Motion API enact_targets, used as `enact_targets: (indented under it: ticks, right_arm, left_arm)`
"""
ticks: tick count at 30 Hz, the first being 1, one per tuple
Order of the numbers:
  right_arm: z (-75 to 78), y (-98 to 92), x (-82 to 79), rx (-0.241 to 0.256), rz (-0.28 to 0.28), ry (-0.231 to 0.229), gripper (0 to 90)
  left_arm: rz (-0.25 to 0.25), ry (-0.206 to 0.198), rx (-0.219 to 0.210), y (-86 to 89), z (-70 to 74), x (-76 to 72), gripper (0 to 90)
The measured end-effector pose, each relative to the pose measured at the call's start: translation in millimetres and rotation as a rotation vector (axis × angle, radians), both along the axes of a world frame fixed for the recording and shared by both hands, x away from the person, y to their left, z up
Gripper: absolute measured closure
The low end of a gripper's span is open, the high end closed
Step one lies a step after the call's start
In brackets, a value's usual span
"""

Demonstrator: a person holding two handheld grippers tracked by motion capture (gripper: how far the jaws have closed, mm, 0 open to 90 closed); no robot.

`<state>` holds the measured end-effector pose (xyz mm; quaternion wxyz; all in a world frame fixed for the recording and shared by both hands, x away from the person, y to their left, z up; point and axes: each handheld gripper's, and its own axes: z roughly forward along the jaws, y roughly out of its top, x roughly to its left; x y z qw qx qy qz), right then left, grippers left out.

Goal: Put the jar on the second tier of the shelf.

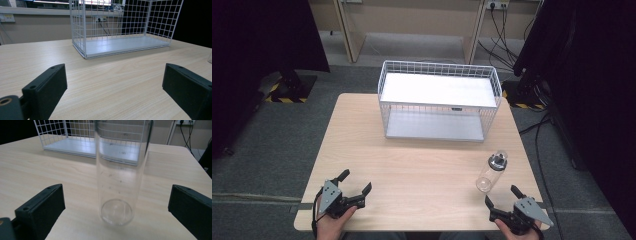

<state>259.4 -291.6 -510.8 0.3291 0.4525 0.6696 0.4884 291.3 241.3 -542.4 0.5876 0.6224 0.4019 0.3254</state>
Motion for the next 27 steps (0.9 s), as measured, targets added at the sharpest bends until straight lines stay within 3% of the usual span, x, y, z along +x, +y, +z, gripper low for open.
enact_targets:
  ticks: [3, 10, 27]
  right_arm:
    - [-3.3, -4.7, -13.1, -0.003, -0.006, 0.010, 0.4]
    - [-1.2, -8.5, -16.7, -0.001, -0.021, -0.003, 0.4]
    - [21.7, 6.3, 26.2, -0.010, -0.006, -0.060, 2.8]
  left_arm:
    - [0.003, 0.000, 0.001, -0.2, 0.0, -0.1, 4.5]
    - [0.003, 0.002, -0.001, 0.2, 0.0, 0.2, 4.2]
    - [0.003, -0.003, 0.006, -0.7, 0.0, -0.3, 4.2]
